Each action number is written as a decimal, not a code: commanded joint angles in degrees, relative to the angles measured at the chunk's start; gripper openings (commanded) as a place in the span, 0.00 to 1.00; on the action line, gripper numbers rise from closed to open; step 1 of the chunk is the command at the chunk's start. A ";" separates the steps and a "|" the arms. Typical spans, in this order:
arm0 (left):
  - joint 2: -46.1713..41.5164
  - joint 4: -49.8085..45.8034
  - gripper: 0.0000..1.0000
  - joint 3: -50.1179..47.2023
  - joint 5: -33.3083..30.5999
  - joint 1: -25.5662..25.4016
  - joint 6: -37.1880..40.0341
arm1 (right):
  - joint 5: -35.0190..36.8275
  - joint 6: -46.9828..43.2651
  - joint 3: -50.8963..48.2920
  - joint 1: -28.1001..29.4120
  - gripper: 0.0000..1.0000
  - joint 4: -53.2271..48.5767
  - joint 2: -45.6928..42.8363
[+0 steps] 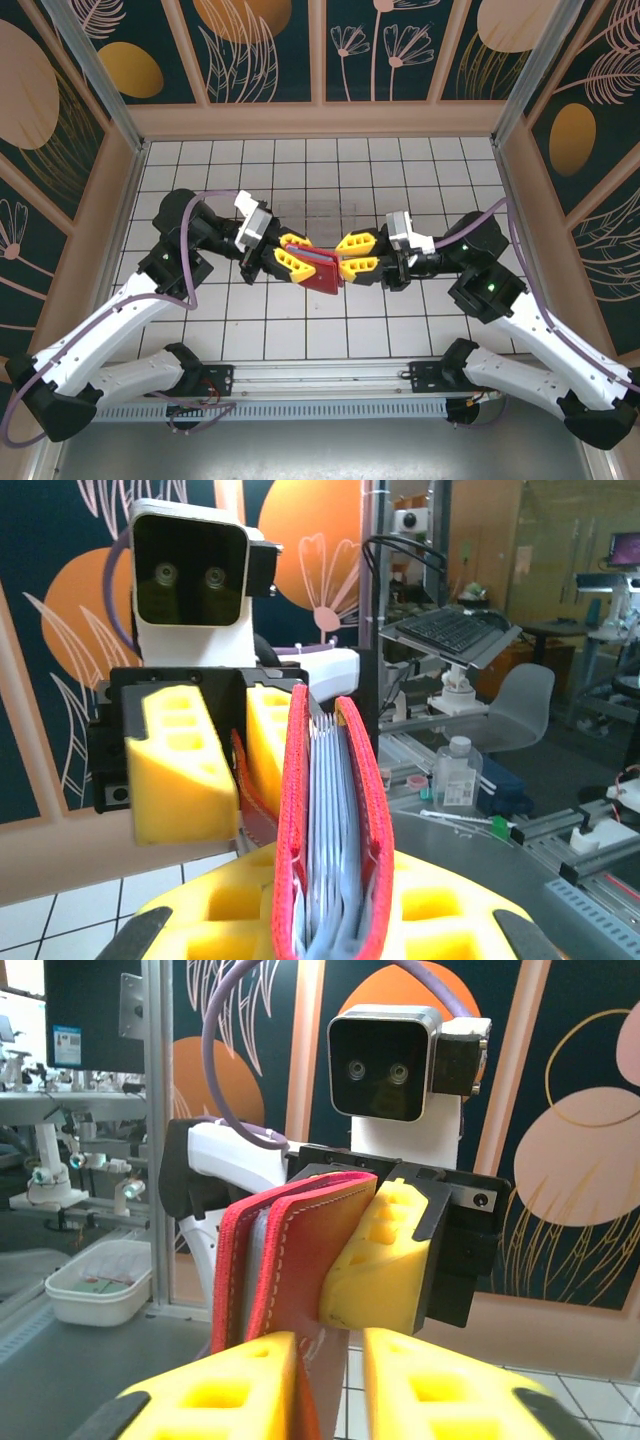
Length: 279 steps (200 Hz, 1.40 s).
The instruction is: Take the credit cards out of the card holder
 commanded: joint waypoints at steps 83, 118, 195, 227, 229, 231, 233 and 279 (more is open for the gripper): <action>-1.26 -3.65 0.00 1.69 -0.52 -0.07 5.24 | -11.34 0.33 3.99 0.93 0.41 -5.58 0.25; -1.08 -3.57 0.00 1.94 0.21 -0.06 5.02 | -9.94 -0.83 4.37 1.24 0.37 -6.95 0.89; -0.39 -3.28 0.00 2.55 3.54 -0.05 4.89 | -5.81 -3.22 4.62 1.38 0.22 -8.90 1.29; -0.11 -3.15 0.00 3.59 6.89 -0.06 5.24 | -5.37 -3.98 4.65 1.42 0.19 -9.21 1.32; -0.12 -3.26 0.00 3.67 7.01 -0.09 5.30 | -5.37 -4.02 4.67 1.38 0.19 -9.24 1.35; -0.07 -3.34 0.00 3.75 7.23 -0.08 5.56 | -5.37 -4.07 4.63 1.37 0.19 -9.23 1.29; -0.11 -3.54 0.00 3.82 7.35 -0.05 5.76 | -5.41 -4.11 4.62 1.37 0.19 -9.20 1.30; 0.15 -6.83 0.00 5.91 9.63 -0.04 9.15 | -4.15 -4.28 5.15 1.38 0.15 -9.16 2.18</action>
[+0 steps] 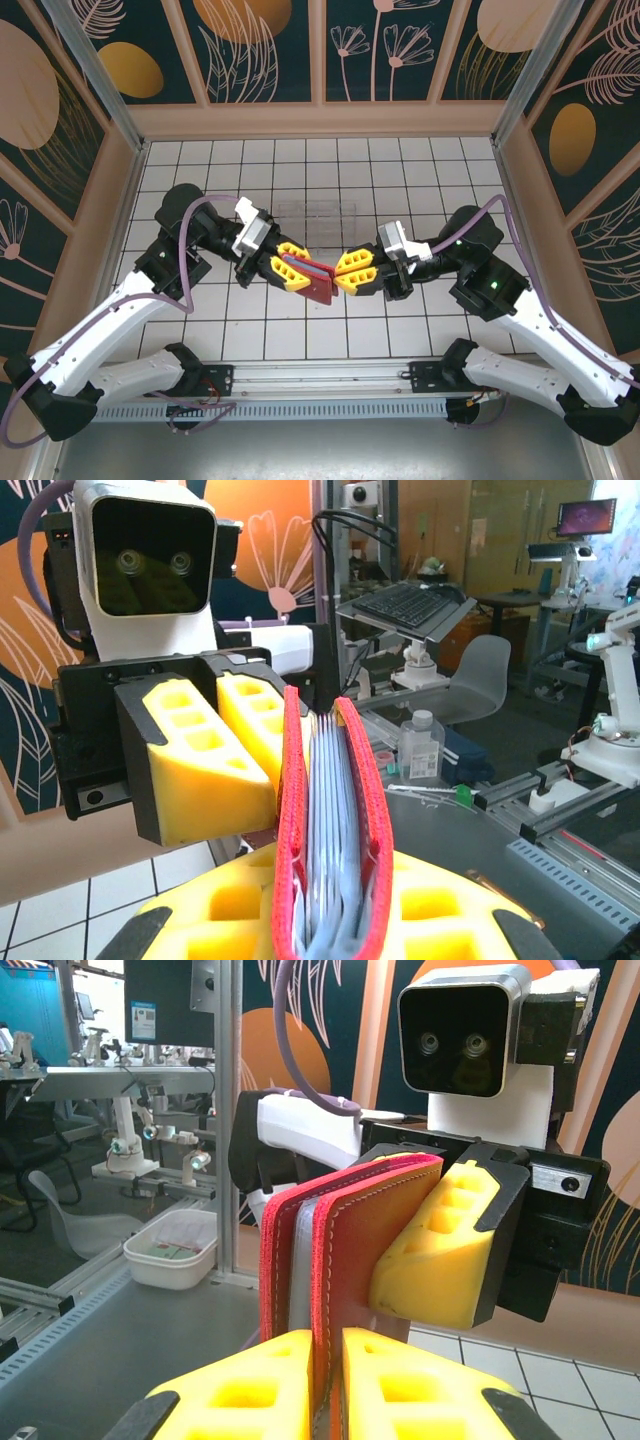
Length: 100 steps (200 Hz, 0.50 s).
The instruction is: Take the credit cards out of the card holder
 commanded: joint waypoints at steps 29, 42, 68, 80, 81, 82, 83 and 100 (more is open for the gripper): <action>-0.25 -1.53 0.00 4.28 3.87 -0.01 5.33 | 5.37 -1.99 3.03 0.42 0.17 -3.72 2.35; -0.04 -1.96 0.00 4.24 2.49 0.03 5.47 | 5.82 -2.37 3.58 0.58 0.22 -4.92 3.30; 1.06 -3.06 0.00 4.15 -0.48 0.07 5.60 | 5.97 -2.96 3.86 1.53 0.24 -5.51 4.28; 1.54 -3.16 0.00 4.27 -1.19 0.00 5.25 | 6.74 -3.27 3.92 1.90 0.24 -5.84 4.45; 1.59 -3.16 0.00 4.23 -1.19 0.04 5.25 | 6.81 -3.30 3.89 1.92 0.24 -5.92 4.45; 1.62 -3.16 0.00 4.21 -1.24 0.05 5.16 | 6.89 -3.35 3.88 1.98 0.24 -5.96 4.49; 1.67 -3.16 0.00 4.20 -1.22 0.06 5.12 | 6.98 -3.38 3.87 1.92 0.24 -6.02 4.51; 1.82 -3.20 0.00 4.15 -3.51 0.04 4.99 | 8.26 -3.97 4.04 2.47 0.23 -6.96 4.87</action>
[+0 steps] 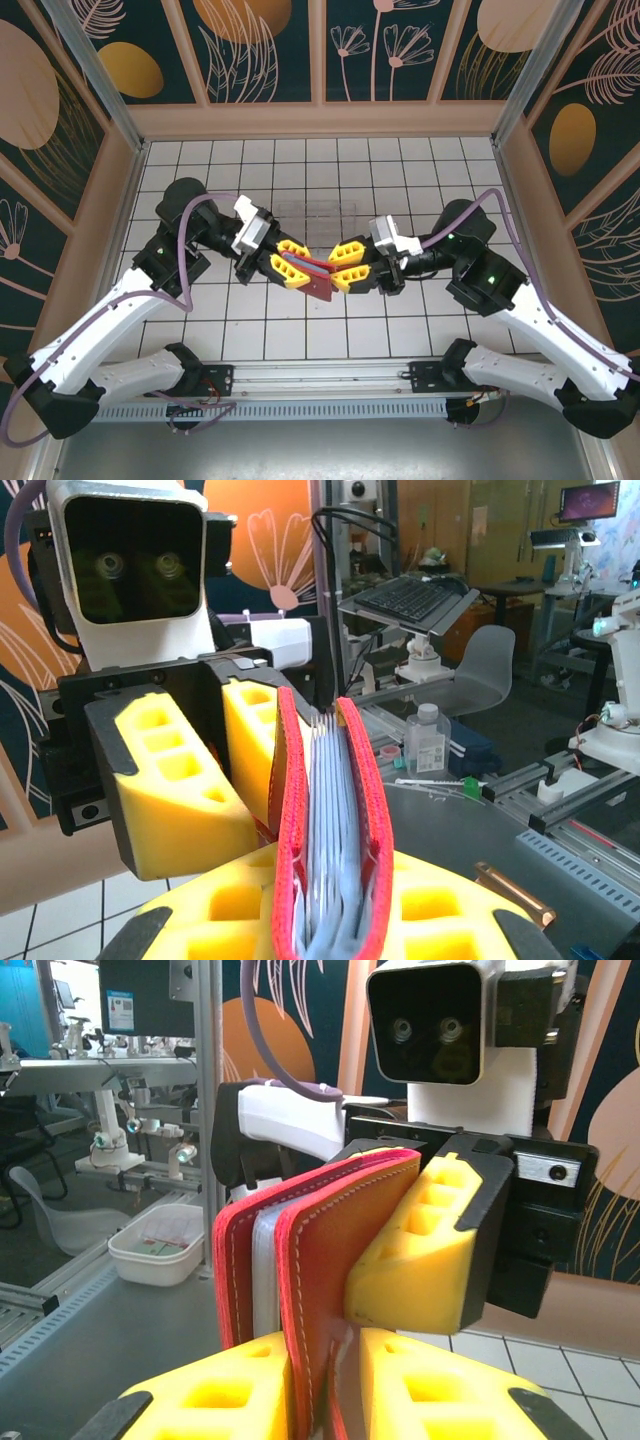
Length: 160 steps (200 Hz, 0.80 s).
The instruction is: Take the credit cards out of the card holder
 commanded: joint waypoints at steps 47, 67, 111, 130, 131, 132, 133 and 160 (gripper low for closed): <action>-0.77 0.30 0.09 1.01 -8.71 -0.37 2.69 | 6.82 -3.40 1.14 1.67 0.03 -4.87 1.49; -2.35 -0.80 0.31 -0.27 -15.52 -0.41 3.99 | 10.89 -3.77 0.44 1.70 0.00 -4.87 0.39; -8.87 -1.17 0.70 -5.15 -40.19 -0.36 4.78 | 26.47 -5.00 -0.36 1.67 0.00 -7.37 -1.03; -11.62 -0.59 0.75 -7.12 -46.77 -0.40 4.15 | 32.70 -4.91 0.27 1.66 0.00 -9.63 -0.25; -11.78 -0.56 0.75 -7.17 -47.01 -0.37 4.06 | 32.90 -4.91 0.31 1.71 0.00 -9.76 -0.18; -11.90 -0.54 0.76 -7.33 -47.26 -0.36 4.02 | 33.08 -4.91 0.32 1.69 0.00 -9.87 -0.19; -12.00 -0.58 0.76 -7.45 -47.39 -0.35 4.04 | 33.22 -4.87 0.38 1.68 0.00 -9.96 -0.15; -13.42 -0.41 0.79 -9.42 -54.56 -0.43 1.90 | 41.48 -4.47 2.03 1.66 0.00 -13.68 2.23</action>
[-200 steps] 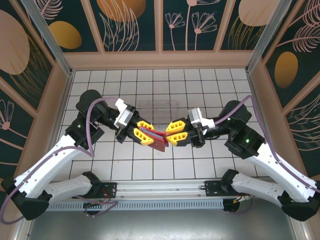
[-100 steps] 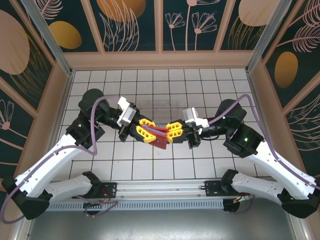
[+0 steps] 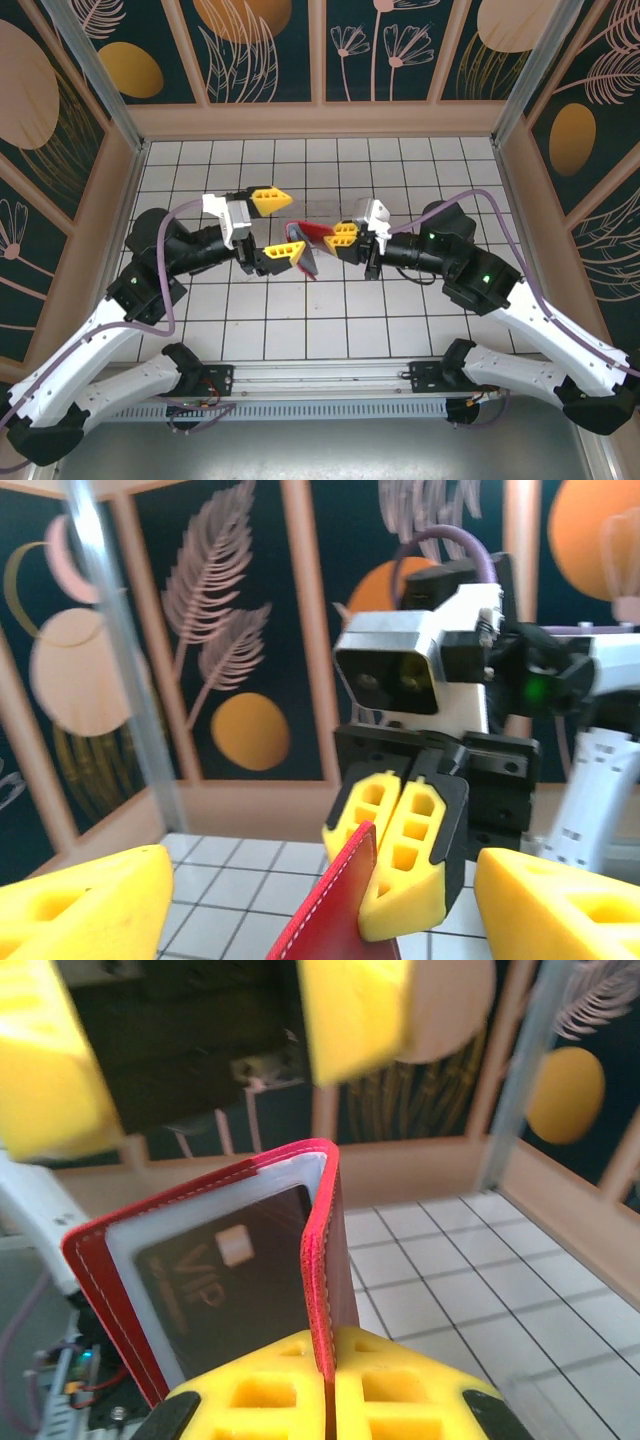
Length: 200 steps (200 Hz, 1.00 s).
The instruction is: Take the credit cards out of the card holder
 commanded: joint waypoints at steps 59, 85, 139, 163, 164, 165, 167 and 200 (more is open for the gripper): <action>-0.35 0.79 0.78 -4.54 -13.98 -0.10 -3.43 | 10.22 -0.83 1.68 0.47 0.00 -3.65 1.85; -0.44 2.06 0.76 -5.36 -13.65 -0.04 -3.91 | 10.45 0.13 2.31 0.38 0.00 -4.17 1.63; 2.59 3.28 0.79 -6.18 -9.14 -0.12 -6.22 | 10.99 1.88 4.51 0.32 0.00 -4.07 1.79; 3.75 3.36 0.81 -6.49 -10.53 -0.06 -7.10 | 12.96 2.69 4.89 0.25 0.00 -3.73 2.33; 3.77 3.28 0.81 -6.50 -10.86 -0.09 -7.16 | 13.02 2.77 4.87 0.22 0.00 -3.74 2.35; 3.77 3.29 0.81 -6.55 -11.19 -0.06 -7.23 | 13.10 2.85 4.85 0.17 0.00 -3.70 2.36; 3.82 3.20 0.81 -6.64 -11.89 -0.04 -7.33 | 13.20 2.91 4.85 0.19 0.00 -3.54 2.37; 2.80 4.66 0.81 -9.96 -21.31 -0.12 -8.39 | 14.28 4.88 4.63 -0.23 0.00 -2.07 1.69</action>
